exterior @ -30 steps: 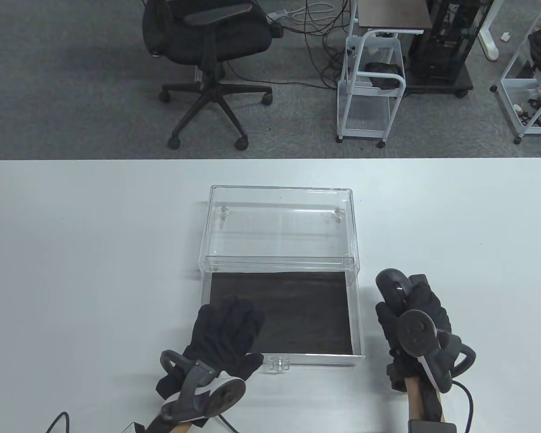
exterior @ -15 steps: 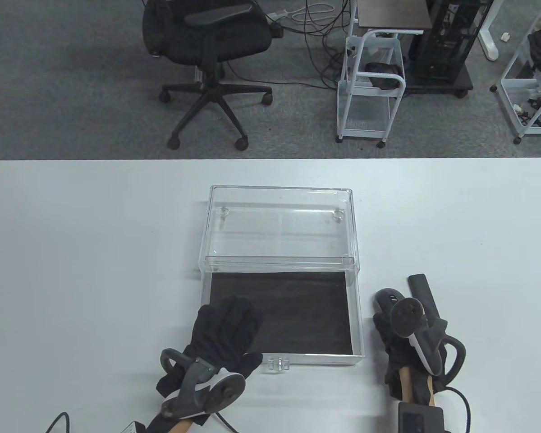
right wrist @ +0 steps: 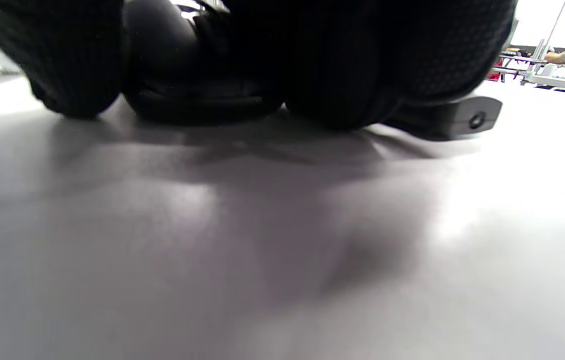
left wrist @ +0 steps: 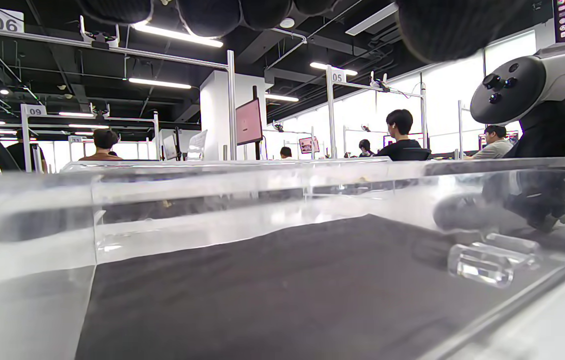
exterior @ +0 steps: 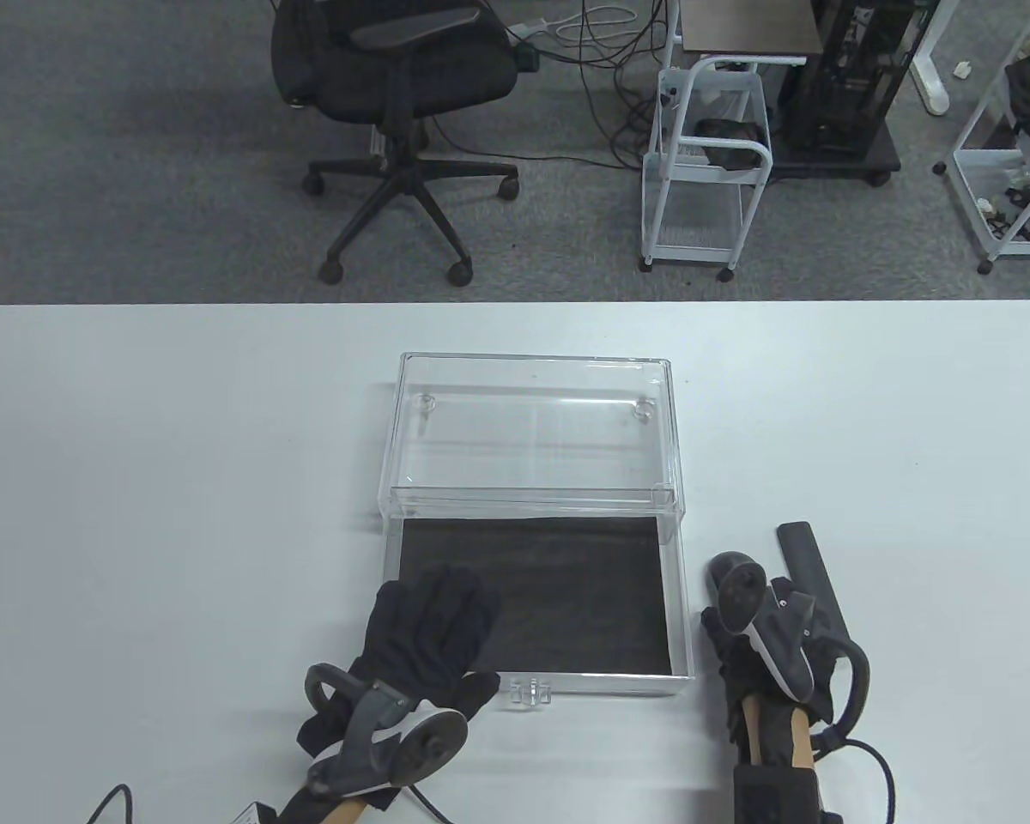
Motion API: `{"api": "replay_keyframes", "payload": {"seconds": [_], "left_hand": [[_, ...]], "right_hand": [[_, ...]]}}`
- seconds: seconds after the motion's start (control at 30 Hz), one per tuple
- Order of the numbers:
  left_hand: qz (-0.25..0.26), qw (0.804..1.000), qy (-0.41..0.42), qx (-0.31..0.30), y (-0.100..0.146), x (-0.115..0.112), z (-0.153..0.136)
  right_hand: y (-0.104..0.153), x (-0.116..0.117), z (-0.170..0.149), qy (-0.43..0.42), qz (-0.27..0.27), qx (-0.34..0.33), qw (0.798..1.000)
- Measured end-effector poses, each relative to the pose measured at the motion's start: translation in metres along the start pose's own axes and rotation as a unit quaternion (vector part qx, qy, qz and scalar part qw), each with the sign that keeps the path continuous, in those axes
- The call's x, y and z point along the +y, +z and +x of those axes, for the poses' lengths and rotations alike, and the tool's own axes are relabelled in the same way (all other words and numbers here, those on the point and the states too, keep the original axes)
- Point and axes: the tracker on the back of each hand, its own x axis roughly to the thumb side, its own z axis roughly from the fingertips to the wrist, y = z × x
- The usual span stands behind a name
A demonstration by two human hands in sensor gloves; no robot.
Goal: Pull drawer to retrieve items
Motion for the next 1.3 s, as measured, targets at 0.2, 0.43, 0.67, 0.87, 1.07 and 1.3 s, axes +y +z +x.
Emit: {"api": "replay_keyframes", "payload": {"seconds": [0.2, 0.43, 0.67, 0.87, 1.07, 1.3], "left_hand": [[-0.004, 1.000, 0.001, 0.003, 0.000, -0.001, -0.001], [0.004, 1.000, 0.016, 0.011, -0.001, 0.002, -0.005], [0.016, 0.999, 0.033, 0.011, -0.002, 0.001, -0.009], [0.034, 0.998, 0.043, 0.008, -0.001, 0.000, -0.009], [0.024, 0.998, 0.062, 0.001, -0.002, -0.007, -0.007], [0.020, 0.998, 0.066, -0.001, -0.002, -0.009, -0.007]], "right_hand": [[-0.001, -0.001, -0.002, -0.010, 0.033, -0.007, 0.999], [0.027, -0.048, 0.001, -0.073, -0.092, -0.065, 0.991], [0.081, -0.079, 0.026, -0.117, -0.221, -0.221, 0.943], [0.120, -0.072, 0.059, -0.118, -0.212, -0.345, 0.907], [0.131, -0.053, 0.080, -0.120, -0.169, -0.406, 0.890], [0.131, -0.049, 0.078, -0.132, -0.152, -0.411, 0.889]]}}
